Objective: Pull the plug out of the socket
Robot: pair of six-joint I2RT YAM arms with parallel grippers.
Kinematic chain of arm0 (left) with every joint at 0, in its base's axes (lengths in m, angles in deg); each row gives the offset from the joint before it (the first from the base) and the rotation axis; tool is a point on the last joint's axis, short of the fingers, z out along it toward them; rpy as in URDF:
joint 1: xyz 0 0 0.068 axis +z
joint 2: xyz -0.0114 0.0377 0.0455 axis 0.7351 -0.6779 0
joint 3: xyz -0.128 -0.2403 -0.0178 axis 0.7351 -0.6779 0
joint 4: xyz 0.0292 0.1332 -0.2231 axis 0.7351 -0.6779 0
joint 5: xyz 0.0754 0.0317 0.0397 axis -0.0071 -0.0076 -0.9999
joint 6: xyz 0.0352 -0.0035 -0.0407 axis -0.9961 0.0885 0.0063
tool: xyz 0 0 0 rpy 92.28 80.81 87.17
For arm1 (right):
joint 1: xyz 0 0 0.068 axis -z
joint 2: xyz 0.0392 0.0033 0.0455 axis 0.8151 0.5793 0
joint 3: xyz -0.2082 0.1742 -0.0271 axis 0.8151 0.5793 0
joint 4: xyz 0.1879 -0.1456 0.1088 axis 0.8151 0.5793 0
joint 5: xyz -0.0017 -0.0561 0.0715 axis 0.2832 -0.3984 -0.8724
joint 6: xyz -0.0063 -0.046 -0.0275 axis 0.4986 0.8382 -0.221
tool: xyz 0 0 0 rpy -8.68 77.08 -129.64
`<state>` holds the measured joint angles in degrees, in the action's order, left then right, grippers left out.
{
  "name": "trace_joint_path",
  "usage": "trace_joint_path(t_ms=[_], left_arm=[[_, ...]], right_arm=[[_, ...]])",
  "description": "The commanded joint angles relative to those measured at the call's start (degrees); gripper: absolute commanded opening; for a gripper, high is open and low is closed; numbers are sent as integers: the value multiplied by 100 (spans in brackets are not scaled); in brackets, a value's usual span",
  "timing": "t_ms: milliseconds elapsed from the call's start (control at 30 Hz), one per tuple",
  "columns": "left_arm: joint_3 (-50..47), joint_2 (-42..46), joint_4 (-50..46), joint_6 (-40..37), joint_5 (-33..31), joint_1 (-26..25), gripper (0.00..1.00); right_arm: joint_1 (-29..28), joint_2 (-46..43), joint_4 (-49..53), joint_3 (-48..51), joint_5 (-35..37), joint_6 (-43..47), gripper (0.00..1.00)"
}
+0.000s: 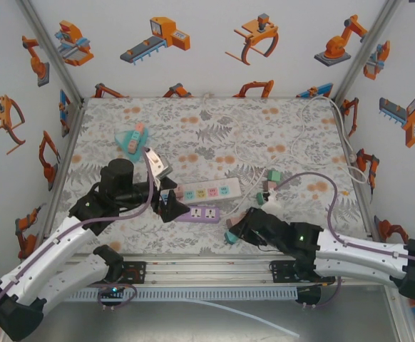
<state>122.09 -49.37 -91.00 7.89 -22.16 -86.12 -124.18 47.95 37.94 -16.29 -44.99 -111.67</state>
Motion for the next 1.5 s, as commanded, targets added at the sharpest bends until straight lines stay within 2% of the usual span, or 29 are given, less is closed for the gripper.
trace_joint_path(t_ms=[0, 200, 400, 633, 900, 967, 1000, 1200, 1300, 1467], left_arm=[[-127, 91, 130, -588, 320, -89, 97], [-276, 185, 201, -502, 273, -245, 97], [-278, 46, 358, -541, 150, -276, 97], [-229, -173, 525, -352, 159, -281, 97], [-238, -196, 575, -189, -114, -358, 97], [-234, -208, 556, -151, -235, -380, 97], [-237, -211, 534, -149, -293, -380, 97], [-159, -267, 378, -81, -727, -394, 97], [-159, -228, 387, -24, -1028, -391, 97], [-217, -56, 415, 73, -1581, -391, 97]], right_arm=[[-118, -192, 83, 303, 473, -914, 18], [-125, -370, -736, 1010, 987, -1320, 20], [-131, -215, -1255, 1355, 1242, -1487, 27], [-132, -88, -1362, 1433, 1007, -1518, 50], [-131, -338, -677, 1283, 925, -1542, 60], [-135, -361, -453, 1183, 903, -1509, 65], [-129, -359, -259, 1094, 915, -1444, 73], [-128, -69, 684, 75, 1211, -122, 76], [-135, 220, 686, -449, 1480, 983, 75], [-124, 799, 144, -1134, 1853, 3390, 74]])
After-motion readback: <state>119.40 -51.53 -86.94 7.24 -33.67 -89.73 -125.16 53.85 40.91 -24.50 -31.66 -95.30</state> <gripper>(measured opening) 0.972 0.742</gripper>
